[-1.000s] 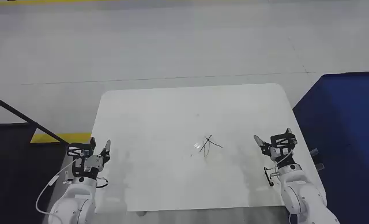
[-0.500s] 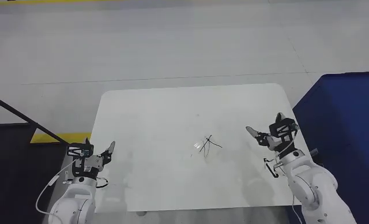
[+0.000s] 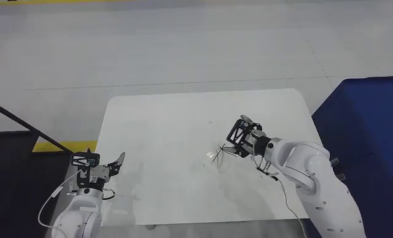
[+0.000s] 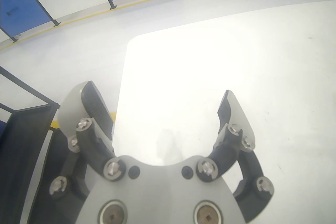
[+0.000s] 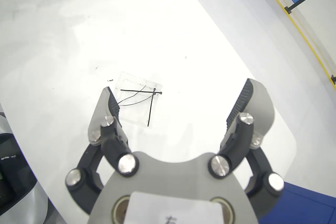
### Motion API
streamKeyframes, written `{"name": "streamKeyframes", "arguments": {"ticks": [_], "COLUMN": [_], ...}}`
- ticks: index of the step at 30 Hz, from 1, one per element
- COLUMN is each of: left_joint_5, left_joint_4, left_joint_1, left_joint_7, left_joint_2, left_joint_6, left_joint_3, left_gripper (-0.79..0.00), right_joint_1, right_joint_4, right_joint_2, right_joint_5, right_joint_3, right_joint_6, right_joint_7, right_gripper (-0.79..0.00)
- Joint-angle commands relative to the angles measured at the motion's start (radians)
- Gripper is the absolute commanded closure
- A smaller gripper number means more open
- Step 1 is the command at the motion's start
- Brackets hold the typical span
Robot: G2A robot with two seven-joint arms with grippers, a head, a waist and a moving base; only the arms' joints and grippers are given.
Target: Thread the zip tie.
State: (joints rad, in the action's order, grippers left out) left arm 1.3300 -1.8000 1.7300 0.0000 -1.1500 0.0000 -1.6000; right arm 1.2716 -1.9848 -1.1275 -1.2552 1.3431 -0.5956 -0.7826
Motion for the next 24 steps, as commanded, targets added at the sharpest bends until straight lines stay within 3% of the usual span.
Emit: {"name": "streamKeyframes", "arguments": {"ticks": [1,13,16,17,20,24], "left_joint_5": [0.0,0.0,0.0,0.0,0.0,0.0], "left_joint_4": [0.0,0.0,0.0,0.0,0.0,0.0], "left_joint_1": [0.0,0.0,0.0,0.0,0.0,0.0], "left_joint_7": [0.0,0.0,0.0,0.0,0.0,0.0], "left_joint_2": [0.0,0.0,0.0,0.0,0.0,0.0], "left_joint_6": [0.0,0.0,0.0,0.0,0.0,0.0], "left_joint_3": [0.0,0.0,0.0,0.0,0.0,0.0], "left_gripper": [-0.785,-0.785,-0.785,-0.785,-0.785,-0.785], "right_joint_1": [0.0,0.0,-0.027,-0.077,-0.212,-0.47], "right_joint_4": [0.0,0.0,-0.002,0.017,0.133,0.341], "right_joint_2": [0.0,0.0,0.005,0.01,0.015,0.037], "right_joint_5": [0.0,0.0,-0.075,-0.147,-0.161,-0.112], "right_joint_3": [0.0,0.0,-0.032,-0.053,-0.092,-0.35], "right_joint_6": [0.0,0.0,-0.1,-0.186,-0.407,-0.417], "right_joint_7": [0.0,0.0,0.0,-0.007,-0.017,-0.025], "right_gripper": [-0.785,-0.785,-0.785,-0.785,-0.785,-0.785]}}
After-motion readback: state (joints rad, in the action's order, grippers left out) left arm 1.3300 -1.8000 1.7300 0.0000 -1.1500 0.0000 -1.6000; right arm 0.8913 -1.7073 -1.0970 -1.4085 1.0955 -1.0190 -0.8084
